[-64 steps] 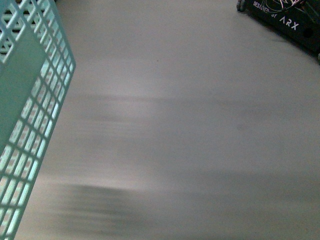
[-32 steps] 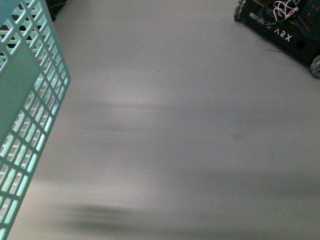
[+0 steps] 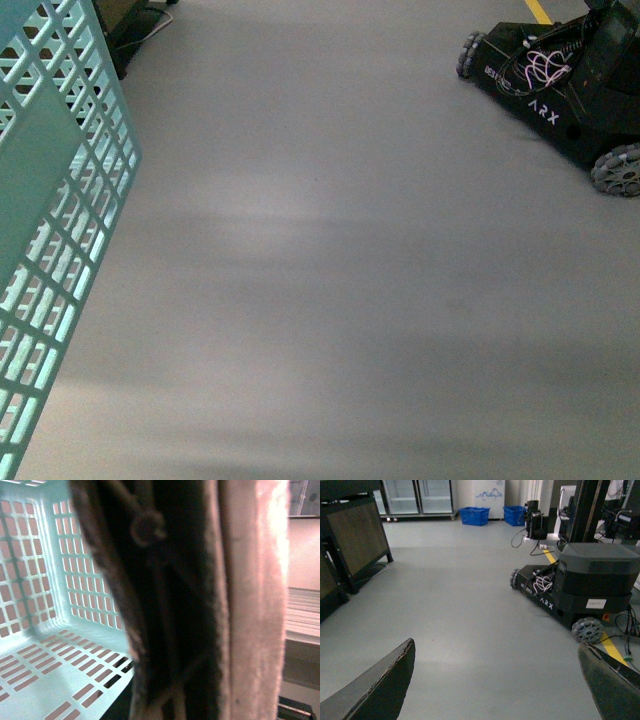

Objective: Pick mango and avocado into basket

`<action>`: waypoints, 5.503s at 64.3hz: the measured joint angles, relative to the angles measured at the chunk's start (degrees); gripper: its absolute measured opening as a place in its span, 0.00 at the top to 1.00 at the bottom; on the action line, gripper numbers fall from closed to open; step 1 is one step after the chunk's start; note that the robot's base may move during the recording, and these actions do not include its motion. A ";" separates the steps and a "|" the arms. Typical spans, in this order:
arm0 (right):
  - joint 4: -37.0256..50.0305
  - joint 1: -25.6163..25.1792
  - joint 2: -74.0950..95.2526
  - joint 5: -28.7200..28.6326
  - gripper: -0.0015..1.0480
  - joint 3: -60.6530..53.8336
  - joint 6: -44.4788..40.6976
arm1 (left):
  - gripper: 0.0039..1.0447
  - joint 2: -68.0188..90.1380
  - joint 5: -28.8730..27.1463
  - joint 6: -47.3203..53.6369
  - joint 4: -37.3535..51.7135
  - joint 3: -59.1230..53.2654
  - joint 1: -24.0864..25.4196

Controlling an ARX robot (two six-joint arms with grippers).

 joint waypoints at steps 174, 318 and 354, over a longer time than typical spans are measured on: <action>-0.04 0.00 -0.09 -0.17 0.08 0.00 -0.02 | 0.87 -0.07 0.00 -0.20 0.00 -0.02 -0.09; -0.02 0.00 -0.02 -0.09 0.08 -0.02 -0.02 | 0.87 -0.04 0.00 -0.11 0.00 -0.02 -0.09; 0.00 0.00 -0.02 -0.11 0.08 -0.02 0.00 | 0.87 -0.04 0.02 -0.15 0.00 -0.02 -0.09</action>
